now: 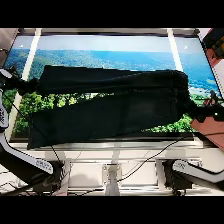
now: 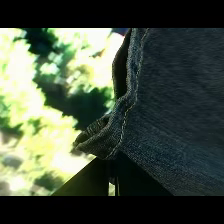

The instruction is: Fold the clothes and pants, and hang the long-sleeved shirts on hangers.

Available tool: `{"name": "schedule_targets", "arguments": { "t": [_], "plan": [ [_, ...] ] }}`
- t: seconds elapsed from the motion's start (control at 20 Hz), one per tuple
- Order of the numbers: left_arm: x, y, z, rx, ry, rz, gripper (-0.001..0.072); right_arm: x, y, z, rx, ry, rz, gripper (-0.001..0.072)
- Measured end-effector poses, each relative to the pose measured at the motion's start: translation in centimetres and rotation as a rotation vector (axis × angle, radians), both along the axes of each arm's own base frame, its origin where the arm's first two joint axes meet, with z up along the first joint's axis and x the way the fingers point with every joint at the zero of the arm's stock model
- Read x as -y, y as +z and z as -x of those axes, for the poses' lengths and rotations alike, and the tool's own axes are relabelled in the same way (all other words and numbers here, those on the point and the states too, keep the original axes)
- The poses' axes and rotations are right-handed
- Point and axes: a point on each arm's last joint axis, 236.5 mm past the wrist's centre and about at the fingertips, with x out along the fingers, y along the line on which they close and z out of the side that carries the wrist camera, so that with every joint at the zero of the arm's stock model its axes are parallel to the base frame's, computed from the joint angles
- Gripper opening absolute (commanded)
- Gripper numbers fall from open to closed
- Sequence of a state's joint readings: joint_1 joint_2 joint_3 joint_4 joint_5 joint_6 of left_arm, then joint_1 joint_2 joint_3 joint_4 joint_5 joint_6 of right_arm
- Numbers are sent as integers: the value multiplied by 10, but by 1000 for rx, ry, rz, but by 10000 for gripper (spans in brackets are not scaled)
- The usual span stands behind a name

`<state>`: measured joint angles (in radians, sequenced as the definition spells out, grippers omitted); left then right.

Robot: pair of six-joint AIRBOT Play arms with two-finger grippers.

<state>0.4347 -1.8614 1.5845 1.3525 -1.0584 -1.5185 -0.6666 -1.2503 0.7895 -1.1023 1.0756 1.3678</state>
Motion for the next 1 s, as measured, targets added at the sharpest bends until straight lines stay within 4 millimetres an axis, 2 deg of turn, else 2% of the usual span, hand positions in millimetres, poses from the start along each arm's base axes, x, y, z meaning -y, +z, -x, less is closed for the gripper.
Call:
{"name": "schedule_targets", "arguments": {
  "t": [0.15,0.35,0.6,0.65,0.75,0.8,1.0],
  "plan": [
    [-18,-4,15,-59,-1,-64,36,-6,4,29,-35,-3,51,50],
    [-31,-4,15,-53,4,-112,36,2,6,60,-111,-7,133,51],
    [-33,-5,21,-78,3,-118,37,8,7,73,-149,-16,171,52],
    [-33,-5,22,-85,4,-115,57,9,7,74,-150,-17,175,52],
    [-33,-6,28,-106,1,-110,476,10,7,74,-150,-20,183,52],
    [-32,-7,30,-116,-10,-110,526,11,7,73,-149,-22,185,52],
    [-27,1,32,-117,-73,-118,524,10,10,63,-105,-48,176,52]
  ]
}}
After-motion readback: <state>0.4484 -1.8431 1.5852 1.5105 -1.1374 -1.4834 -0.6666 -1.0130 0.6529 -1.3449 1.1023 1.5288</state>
